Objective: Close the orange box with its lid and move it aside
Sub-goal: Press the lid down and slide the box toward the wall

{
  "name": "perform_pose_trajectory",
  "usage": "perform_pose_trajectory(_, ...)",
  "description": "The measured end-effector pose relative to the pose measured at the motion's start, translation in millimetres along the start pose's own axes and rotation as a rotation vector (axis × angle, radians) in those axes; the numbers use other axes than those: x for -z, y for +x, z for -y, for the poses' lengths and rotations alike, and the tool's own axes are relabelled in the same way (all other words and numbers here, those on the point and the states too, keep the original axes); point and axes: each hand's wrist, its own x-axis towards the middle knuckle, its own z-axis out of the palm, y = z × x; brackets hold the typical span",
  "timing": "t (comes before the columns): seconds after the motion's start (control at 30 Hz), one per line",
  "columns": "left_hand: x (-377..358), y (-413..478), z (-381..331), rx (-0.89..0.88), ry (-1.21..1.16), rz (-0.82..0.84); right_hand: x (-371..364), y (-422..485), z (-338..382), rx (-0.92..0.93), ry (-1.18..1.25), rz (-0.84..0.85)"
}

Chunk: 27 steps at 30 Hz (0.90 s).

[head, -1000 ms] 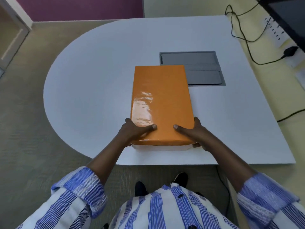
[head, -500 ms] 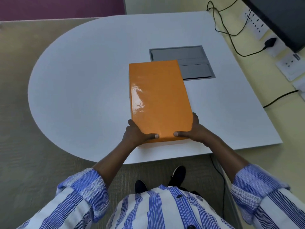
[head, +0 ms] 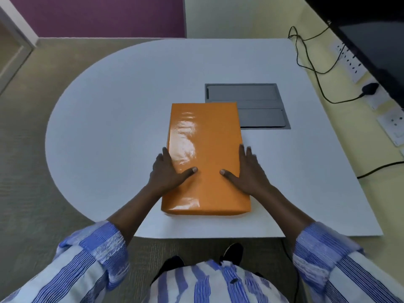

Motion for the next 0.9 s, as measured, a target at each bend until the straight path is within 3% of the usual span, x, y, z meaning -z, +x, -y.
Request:
perform_pose_trajectory(0.17, 6.2, 49.5, -20.6, -0.170, 0.353, -0.146, 20.7, 66.3, 17.0, 0.126, -0.159, -0.024)
perform_pose_trajectory(0.37, 10.3, 108.8, -25.3, -0.295, 0.441, -0.111, 25.4, 125.6, 41.6, 0.124, -0.235, -0.027)
perform_pose_trajectory(0.7, -11.4, 128.9, -5.2, -0.411, 0.326, -0.152, -5.8, 137.1, 45.1, 0.110, -0.330, -0.202)
perform_pose_trajectory(0.9, -12.4, 129.5, -2.4, -0.409, 0.280, -0.128, -7.3, 138.5, 44.2, 0.095, -0.320, -0.192)
